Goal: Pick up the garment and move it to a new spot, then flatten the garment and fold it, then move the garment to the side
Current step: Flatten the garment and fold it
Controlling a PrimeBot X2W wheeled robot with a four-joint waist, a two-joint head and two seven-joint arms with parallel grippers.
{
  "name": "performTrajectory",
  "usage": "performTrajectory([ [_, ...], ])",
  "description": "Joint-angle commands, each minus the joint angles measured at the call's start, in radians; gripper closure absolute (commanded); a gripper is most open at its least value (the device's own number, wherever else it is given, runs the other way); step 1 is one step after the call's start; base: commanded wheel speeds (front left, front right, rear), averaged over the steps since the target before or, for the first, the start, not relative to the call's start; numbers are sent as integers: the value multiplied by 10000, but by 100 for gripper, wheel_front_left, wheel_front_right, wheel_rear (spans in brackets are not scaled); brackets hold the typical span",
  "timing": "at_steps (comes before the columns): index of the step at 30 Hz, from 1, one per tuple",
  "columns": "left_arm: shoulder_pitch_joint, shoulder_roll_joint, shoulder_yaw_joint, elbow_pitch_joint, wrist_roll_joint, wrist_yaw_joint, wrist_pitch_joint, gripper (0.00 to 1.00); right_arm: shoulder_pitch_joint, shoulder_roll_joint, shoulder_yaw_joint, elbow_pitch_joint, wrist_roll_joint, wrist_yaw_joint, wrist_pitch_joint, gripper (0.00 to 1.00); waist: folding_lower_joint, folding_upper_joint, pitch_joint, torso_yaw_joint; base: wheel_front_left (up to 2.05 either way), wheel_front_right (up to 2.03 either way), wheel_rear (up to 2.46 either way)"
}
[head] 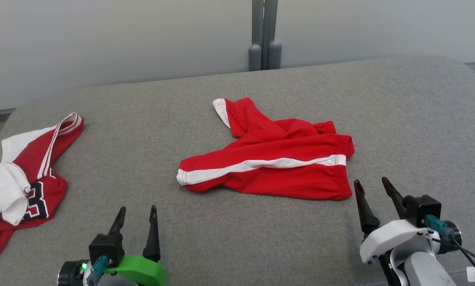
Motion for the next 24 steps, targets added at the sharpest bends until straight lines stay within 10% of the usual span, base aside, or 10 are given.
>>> performTrajectory([
  [1,-265,48,-15,94,-125,-69,-11,0,-139,-29,45,39,9,-3,-3,0,0,0,271,-37,0,0,0],
  [24,-3456,48,-710,2453,-2138,-1101,-11,0,-1972,-115,619,19,752,-3,-2,0,0,0,2627,-648,0,0,0],
])
